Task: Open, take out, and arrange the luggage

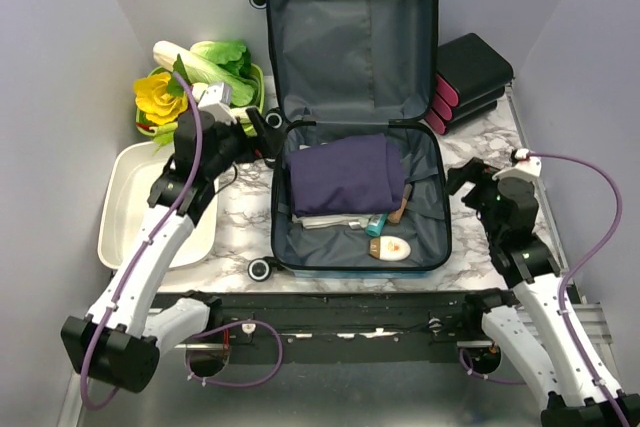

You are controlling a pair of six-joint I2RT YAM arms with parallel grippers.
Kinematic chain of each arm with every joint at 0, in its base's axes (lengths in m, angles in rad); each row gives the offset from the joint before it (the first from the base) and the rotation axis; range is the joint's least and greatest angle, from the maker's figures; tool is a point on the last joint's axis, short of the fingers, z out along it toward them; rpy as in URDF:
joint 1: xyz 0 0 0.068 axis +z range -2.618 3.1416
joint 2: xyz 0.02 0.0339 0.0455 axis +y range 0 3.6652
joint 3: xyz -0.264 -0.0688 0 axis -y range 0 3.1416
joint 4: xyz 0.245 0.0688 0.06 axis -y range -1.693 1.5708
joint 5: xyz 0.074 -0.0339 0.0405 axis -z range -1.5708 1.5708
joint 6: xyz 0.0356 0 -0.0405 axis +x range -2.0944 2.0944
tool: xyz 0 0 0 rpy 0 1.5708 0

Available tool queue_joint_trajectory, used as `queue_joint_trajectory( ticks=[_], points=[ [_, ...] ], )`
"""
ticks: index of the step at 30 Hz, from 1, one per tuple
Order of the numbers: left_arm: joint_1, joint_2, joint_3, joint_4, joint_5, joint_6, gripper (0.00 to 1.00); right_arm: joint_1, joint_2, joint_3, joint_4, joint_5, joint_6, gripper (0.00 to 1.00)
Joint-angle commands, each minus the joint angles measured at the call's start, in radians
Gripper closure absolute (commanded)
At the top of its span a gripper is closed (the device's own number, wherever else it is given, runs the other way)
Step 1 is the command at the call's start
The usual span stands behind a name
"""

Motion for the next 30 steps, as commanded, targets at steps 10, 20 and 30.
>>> queue_joint_trajectory(
  ticks=[10,20,30],
  points=[
    [-0.019,-0.279,-0.223,-0.263,-0.169,-0.004,0.01,-0.170,0.527,0.435,0.051,-0.097,-0.221,0.00],
    [-0.019,-0.221,-0.233,-0.248,-0.129,0.007,0.01,-0.226,1.013,0.805,0.070,-0.336,-0.675,0.00],
    [-0.019,-0.205,-0.205,-0.270,-0.181,0.013,0.01,-0.250,1.321,1.050,0.054,0.072,-0.569,0.00]
  ],
)
